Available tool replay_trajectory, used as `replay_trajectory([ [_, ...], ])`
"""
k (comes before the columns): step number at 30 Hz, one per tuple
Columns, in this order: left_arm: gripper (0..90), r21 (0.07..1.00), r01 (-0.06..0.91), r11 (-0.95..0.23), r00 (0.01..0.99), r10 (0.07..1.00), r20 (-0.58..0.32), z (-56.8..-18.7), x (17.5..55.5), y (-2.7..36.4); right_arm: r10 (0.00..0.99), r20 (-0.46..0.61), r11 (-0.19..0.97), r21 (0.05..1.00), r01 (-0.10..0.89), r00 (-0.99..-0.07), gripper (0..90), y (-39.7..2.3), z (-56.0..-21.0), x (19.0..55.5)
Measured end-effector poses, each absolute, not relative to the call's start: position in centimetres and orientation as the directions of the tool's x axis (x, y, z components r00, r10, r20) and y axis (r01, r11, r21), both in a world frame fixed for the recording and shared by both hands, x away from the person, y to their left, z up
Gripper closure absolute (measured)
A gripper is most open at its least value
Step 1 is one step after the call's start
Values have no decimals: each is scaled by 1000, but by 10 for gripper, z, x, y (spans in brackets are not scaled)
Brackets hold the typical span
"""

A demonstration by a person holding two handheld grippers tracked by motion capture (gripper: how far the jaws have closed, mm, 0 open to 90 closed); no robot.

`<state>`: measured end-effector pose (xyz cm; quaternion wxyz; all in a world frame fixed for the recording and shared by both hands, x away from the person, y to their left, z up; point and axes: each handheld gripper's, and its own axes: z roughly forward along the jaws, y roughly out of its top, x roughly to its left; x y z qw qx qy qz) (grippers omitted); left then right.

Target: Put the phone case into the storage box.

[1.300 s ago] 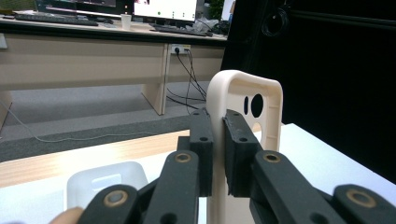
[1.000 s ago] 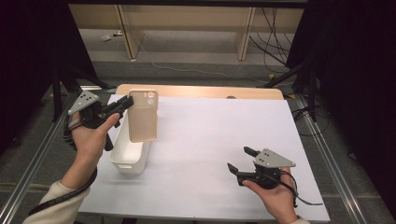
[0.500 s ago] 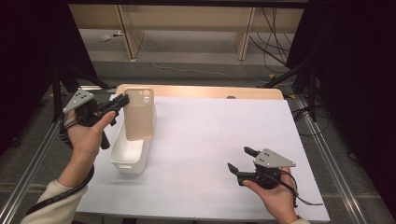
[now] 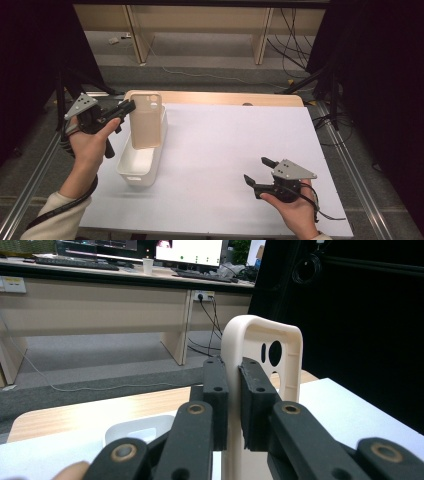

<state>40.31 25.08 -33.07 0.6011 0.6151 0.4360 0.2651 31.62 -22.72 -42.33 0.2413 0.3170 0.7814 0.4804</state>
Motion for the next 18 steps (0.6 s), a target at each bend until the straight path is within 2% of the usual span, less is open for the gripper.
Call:
replay_trajectory([
  [18, 829, 969, 228, 96, 464, 864, -194, -336, 411, 260, 727, -72, 329, 909, 255, -683, 216, -226, -425, 317],
])
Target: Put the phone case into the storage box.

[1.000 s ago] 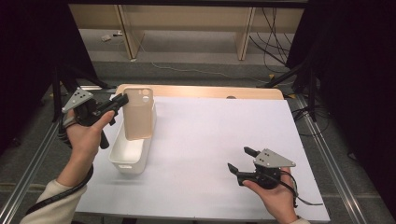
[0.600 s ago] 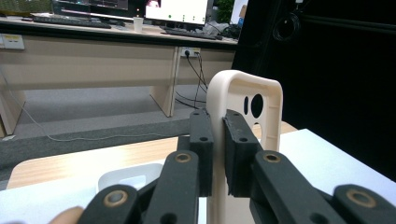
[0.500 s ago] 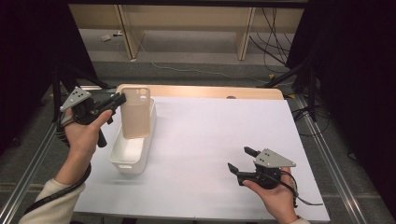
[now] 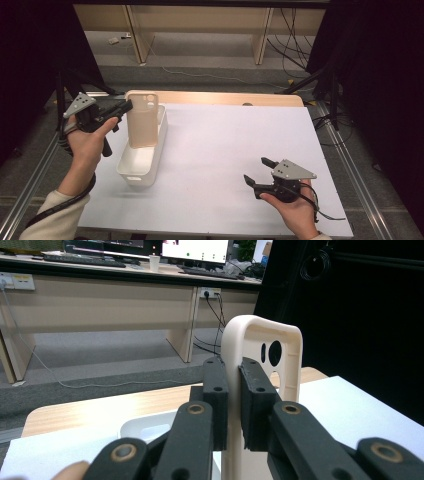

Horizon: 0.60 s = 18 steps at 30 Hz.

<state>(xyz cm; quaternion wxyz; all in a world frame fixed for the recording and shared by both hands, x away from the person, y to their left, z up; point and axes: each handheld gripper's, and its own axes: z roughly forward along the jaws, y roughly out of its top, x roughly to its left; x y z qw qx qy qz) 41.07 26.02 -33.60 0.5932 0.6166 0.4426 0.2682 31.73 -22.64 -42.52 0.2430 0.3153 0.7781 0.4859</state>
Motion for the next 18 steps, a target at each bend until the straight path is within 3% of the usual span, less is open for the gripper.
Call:
replay_trajectory([
  [18, 829, 970, 224, 92, 466, 864, -190, -338, 419, 268, 727, -73, 332, 908, 257, -682, 217, -225, -426, 318],
])
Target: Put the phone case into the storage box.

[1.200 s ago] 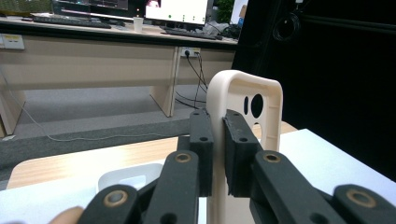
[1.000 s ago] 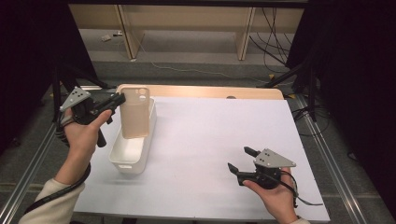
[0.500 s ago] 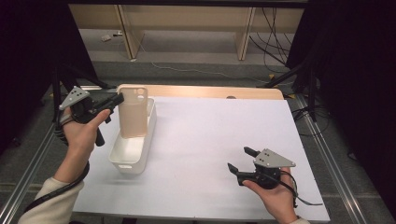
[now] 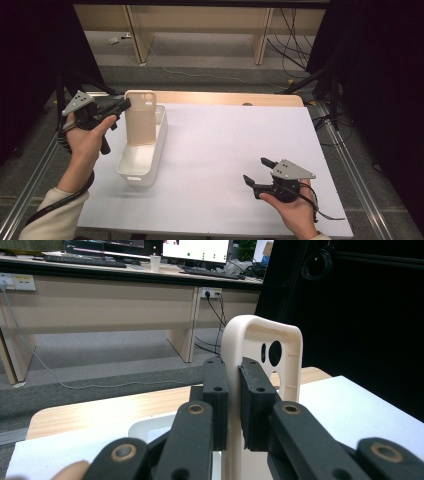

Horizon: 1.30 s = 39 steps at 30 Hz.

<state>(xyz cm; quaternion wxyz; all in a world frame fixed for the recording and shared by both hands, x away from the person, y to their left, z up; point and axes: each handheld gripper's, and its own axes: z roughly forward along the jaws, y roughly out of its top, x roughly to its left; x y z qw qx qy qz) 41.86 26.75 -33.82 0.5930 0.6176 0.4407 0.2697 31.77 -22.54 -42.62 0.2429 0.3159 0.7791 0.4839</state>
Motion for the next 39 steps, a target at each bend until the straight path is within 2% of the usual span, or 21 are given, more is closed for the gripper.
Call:
replay_trajectory([
  [39, 829, 974, 217, 65, 483, 860, -165, -348, 452, 275, 725, -62, 328, 907, 265, -686, 219, -224, -427, 318],
])
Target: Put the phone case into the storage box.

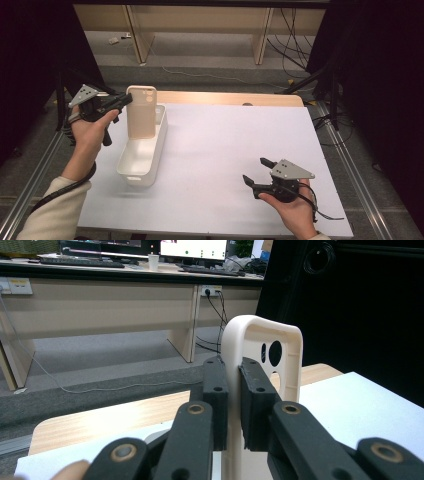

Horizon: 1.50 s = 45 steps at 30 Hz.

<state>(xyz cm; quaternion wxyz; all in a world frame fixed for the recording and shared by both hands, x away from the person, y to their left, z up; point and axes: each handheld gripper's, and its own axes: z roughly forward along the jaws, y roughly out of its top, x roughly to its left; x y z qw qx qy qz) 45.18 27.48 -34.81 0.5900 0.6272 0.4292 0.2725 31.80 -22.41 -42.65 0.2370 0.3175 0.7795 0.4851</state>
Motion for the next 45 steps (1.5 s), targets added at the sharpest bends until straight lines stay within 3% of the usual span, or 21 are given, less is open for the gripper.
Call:
replay_trajectory([
  [24, 828, 970, 234, 56, 475, 864, -165, -354, 474, 273, 724, -56, 325, 907, 269, -687, 220, -224, -427, 318],
  [36, 828, 976, 216, 20, 481, 868, -124, -357, 485, 273, 728, -64, 322, 911, 257, -683, 220, -223, -428, 319],
  [45, 828, 969, 242, 41, 460, 875, -152, -361, 490, 274, 724, -48, 327, 902, 280, -688, 220, -224, -427, 318],
])
